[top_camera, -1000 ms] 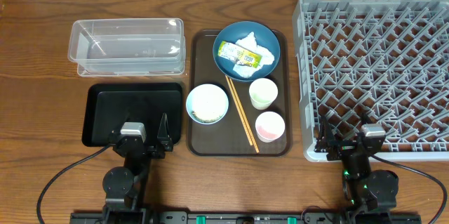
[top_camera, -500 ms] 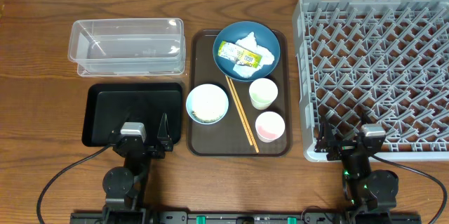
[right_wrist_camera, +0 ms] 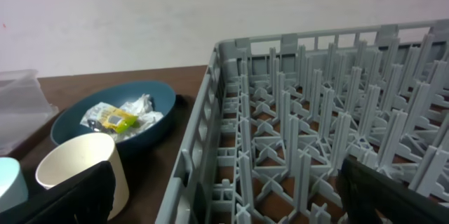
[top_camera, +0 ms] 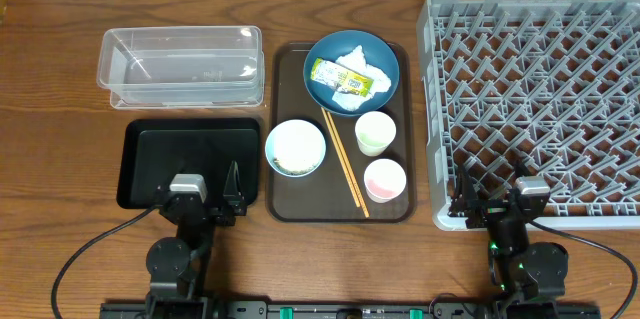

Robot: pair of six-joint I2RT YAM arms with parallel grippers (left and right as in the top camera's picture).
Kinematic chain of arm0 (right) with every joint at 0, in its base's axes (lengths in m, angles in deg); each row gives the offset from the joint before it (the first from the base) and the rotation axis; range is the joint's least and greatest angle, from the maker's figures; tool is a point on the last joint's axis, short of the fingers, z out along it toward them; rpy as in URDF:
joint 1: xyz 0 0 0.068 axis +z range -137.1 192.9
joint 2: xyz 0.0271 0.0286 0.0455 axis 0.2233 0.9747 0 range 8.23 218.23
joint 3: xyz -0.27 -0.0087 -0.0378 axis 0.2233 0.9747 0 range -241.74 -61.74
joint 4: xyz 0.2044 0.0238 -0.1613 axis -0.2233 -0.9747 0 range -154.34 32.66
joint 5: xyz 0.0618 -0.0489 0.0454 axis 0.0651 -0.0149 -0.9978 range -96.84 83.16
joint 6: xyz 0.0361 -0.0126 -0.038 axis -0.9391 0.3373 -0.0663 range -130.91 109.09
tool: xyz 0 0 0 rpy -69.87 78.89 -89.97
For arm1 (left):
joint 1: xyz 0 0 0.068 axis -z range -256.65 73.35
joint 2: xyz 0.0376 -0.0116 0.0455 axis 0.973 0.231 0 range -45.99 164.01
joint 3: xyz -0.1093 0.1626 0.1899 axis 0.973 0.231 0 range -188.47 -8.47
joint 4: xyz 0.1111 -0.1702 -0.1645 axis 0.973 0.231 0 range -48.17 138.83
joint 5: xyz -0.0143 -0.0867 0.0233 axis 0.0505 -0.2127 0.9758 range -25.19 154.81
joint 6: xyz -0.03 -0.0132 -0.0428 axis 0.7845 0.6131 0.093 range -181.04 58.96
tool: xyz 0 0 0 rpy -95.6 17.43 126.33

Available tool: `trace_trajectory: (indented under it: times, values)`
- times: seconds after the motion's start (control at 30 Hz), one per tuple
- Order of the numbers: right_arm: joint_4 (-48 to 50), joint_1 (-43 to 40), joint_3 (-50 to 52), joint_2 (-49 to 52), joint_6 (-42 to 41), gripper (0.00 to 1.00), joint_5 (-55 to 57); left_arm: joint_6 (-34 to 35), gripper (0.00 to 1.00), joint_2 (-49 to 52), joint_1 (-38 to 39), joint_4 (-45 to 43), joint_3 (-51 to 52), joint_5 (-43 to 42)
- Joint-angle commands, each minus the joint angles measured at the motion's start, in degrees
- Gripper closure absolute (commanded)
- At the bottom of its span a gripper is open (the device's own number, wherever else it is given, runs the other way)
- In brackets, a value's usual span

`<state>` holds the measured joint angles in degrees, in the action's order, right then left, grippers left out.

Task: Sort waste into correct bins and load items into the dishwasher rack

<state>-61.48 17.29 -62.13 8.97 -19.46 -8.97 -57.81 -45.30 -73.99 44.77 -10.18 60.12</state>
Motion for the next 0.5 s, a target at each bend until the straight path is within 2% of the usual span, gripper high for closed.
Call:
trace_trajectory:
  times: [0.0,0.27,0.47]
  values:
    - [-1.4,0.1,-0.7,-0.1,-0.6,0.01,0.6,2.0,0.08,1.1,-0.4,3.5,-0.9,-0.7]
    - [-6.9,0.1,-7.4,2.7,-0.7,0.01,2.3,3.1,0.08,10.5,-0.4,12.7,-10.3,-0.9]
    - [-14.7,0.1,-17.6,13.0,-1.9,0.01,2.3,3.1,0.08,23.6,-0.3,17.9,-20.6,-2.6]
